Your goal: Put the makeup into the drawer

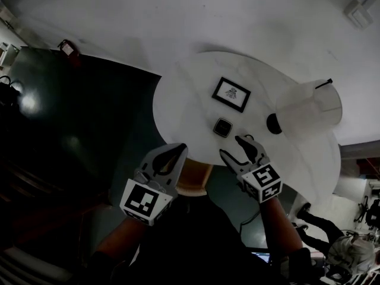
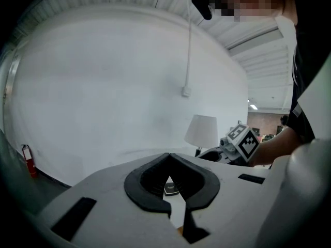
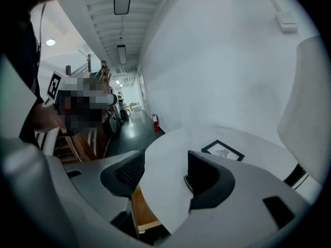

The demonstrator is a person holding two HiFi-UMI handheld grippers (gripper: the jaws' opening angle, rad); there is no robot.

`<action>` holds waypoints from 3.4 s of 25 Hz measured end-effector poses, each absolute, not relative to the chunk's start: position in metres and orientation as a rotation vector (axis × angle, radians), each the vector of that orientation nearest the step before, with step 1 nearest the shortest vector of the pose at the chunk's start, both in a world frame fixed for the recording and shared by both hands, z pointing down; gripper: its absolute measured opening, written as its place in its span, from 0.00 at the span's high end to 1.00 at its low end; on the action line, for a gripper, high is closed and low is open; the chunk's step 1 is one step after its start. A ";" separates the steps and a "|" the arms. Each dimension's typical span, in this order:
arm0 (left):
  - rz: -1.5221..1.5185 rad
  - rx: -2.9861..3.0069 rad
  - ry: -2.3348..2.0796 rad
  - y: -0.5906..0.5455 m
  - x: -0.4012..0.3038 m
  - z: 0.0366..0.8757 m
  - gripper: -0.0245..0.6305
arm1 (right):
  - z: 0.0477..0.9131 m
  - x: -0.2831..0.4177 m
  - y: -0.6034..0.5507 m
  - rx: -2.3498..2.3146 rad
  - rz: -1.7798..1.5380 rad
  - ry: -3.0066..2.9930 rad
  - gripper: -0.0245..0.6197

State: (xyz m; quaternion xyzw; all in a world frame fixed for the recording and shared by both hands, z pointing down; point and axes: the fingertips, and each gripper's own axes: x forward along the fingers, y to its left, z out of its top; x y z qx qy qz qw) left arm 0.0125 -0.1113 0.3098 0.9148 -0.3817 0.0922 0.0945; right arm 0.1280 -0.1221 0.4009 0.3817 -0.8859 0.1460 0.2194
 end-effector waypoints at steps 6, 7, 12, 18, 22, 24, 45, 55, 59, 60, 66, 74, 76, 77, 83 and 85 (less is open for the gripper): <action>0.307 2.709 -1.104 -0.121 0.016 0.330 0.95 | 0.431 0.128 -0.147 0.997 0.411 -2.393 0.60; 0.297 2.700 -1.115 -0.124 0.016 0.331 0.95 | 0.436 0.128 -0.150 0.988 0.413 -2.382 0.59; 0.293 2.659 -1.135 -0.133 0.010 0.348 0.95 | 0.464 0.128 -0.163 0.922 0.429 -2.333 0.58; 0.320 2.628 -1.119 -0.140 0.010 0.373 0.95 | 0.496 0.131 -0.181 0.852 0.413 -2.260 0.56; 0.341 2.624 -1.088 -0.144 0.014 0.386 0.95 | 0.516 0.131 -0.192 0.797 0.417 -2.219 0.55; 0.350 2.623 -1.078 -0.147 0.016 0.389 0.95 | 0.527 0.132 -0.197 0.770 0.427 -2.193 0.54; 0.380 2.575 -1.058 -0.151 0.017 0.410 0.95 | 0.589 0.144 -0.207 0.544 0.405 -2.001 0.50; 0.366 2.560 -1.084 -0.149 0.008 0.408 0.95 | 0.591 0.144 -0.205 0.515 0.360 -1.951 0.50; 0.355 2.561 -1.083 -0.145 0.003 0.405 0.95 | 0.589 0.144 -0.202 0.532 0.385 -1.951 0.50; 0.350 2.562 -1.087 -0.145 0.001 0.404 0.95 | 0.589 0.144 -0.201 0.536 0.385 -1.951 0.50; 0.363 2.569 -1.083 -0.131 -0.012 0.401 0.95 | 0.577 0.137 -0.187 0.565 0.380 -1.952 0.50; 0.353 2.594 -1.072 -0.102 -0.035 0.391 0.95 | 0.554 0.121 -0.165 0.636 0.378 -1.965 0.50; 0.361 2.597 -1.071 -0.096 -0.041 0.390 0.95 | 0.556 0.121 -0.160 0.638 0.417 -1.959 0.50; 0.366 2.596 -1.073 -0.094 -0.043 0.390 0.95 | 0.559 0.122 -0.158 0.639 0.436 -1.953 0.50; 0.368 2.590 -1.088 -0.093 -0.050 0.390 0.95 | 0.580 0.136 -0.156 0.657 0.443 -1.902 0.50; 0.371 2.590 -1.087 -0.095 -0.049 0.392 0.95 | 0.582 0.137 -0.157 0.666 0.433 -1.888 0.50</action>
